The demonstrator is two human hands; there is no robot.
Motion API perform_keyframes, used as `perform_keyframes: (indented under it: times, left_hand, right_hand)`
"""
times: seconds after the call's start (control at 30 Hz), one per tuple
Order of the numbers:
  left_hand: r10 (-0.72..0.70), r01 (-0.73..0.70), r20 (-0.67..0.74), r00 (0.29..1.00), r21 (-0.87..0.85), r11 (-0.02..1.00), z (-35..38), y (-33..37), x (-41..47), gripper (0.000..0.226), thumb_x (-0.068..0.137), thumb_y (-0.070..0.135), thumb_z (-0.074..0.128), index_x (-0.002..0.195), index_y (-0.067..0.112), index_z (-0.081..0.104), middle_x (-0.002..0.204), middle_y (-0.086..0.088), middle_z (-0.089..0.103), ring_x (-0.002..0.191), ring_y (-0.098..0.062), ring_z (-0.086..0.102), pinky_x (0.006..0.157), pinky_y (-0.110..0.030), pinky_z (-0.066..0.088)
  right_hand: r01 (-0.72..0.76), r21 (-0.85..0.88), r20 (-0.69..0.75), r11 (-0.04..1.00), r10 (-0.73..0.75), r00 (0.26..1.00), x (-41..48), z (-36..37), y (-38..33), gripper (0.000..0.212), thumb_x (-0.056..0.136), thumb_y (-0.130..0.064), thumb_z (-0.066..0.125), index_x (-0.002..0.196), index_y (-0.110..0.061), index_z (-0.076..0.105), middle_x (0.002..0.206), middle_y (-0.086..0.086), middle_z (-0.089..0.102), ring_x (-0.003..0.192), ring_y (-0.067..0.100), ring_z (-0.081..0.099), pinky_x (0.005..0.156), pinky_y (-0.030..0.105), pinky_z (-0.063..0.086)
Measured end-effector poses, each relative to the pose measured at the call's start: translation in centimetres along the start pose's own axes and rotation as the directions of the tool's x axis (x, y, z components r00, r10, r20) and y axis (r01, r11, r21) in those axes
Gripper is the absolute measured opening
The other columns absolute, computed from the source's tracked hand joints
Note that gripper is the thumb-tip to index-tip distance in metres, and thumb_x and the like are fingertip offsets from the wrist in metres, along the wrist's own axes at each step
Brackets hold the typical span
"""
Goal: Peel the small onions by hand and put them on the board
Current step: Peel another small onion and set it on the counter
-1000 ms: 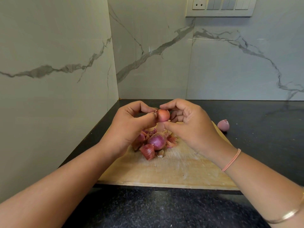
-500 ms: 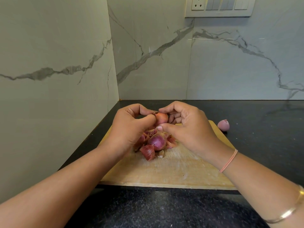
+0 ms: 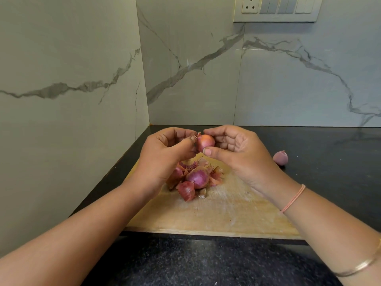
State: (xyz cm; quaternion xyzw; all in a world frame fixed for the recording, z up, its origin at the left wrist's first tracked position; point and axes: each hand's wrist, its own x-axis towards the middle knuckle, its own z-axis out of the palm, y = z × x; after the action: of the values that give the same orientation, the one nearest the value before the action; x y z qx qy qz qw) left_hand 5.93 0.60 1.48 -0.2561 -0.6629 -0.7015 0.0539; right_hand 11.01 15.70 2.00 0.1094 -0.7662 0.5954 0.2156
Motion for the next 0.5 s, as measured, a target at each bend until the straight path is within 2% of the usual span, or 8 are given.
perform_keyframes:
  times: [0.17, 0.27, 0.4, 0.5]
  left_hand:
    - [0.048, -0.047, -0.018, 0.999, 0.078, 0.996, 0.04, 0.09, -0.07, 0.009, 0.083, 0.008, 0.067, 0.082, 0.016, 0.070, 0.083, -0.006, 0.073, 0.082, -0.025, 0.069, 0.082, -0.039, 0.057]
    - [0.084, -0.078, -0.041, 0.996, 0.130, 0.988, 0.15, 0.19, -0.16, 0.009, 0.083, 0.008, 0.068, 0.081, 0.016, 0.071, 0.083, -0.006, 0.073, 0.082, -0.029, 0.069, 0.082, -0.046, 0.056]
    - [0.114, -0.104, -0.033, 0.993, 0.209, 0.972, 0.18, 0.12, -0.14, 0.006, 0.085, 0.013, 0.066, 0.083, 0.016, 0.071, 0.079, -0.002, 0.072, 0.075, -0.025, 0.069, 0.074, -0.044, 0.058]
    - [0.133, -0.122, -0.024, 0.991, 0.264, 0.957, 0.17, -0.07, -0.08, 0.006, 0.087, 0.016, 0.064, 0.084, 0.017, 0.069, 0.075, -0.002, 0.071, 0.072, -0.023, 0.068, 0.071, -0.041, 0.058]
  right_hand:
    - [0.019, -0.010, -0.002, 1.000, -0.019, 1.000, -0.08, 0.31, -0.02, 0.037, 0.076, 0.003, 0.073, 0.101, -0.022, 0.064, 0.100, 0.002, 0.070, 0.090, 0.008, 0.067, 0.077, 0.018, 0.053]
    - [0.018, -0.013, -0.029, 1.000, -0.019, 0.999, -0.21, 0.60, 0.13, 0.037, 0.074, -0.001, 0.076, 0.102, -0.023, 0.064, 0.098, -0.003, 0.070, 0.087, 0.006, 0.069, 0.075, 0.018, 0.054]
    - [0.017, -0.052, -0.064, 0.999, -0.020, 0.998, -0.16, 0.69, 0.36, 0.033, 0.075, -0.006, 0.077, 0.099, -0.024, 0.063, 0.096, -0.003, 0.070, 0.086, 0.009, 0.069, 0.077, 0.023, 0.055]
    - [-0.006, -0.022, -0.040, 1.000, 0.005, 0.999, -0.06, 0.45, 0.32, 0.028, 0.081, -0.004, 0.071, 0.102, -0.021, 0.063, 0.101, -0.001, 0.070, 0.087, 0.009, 0.068, 0.074, 0.023, 0.055]
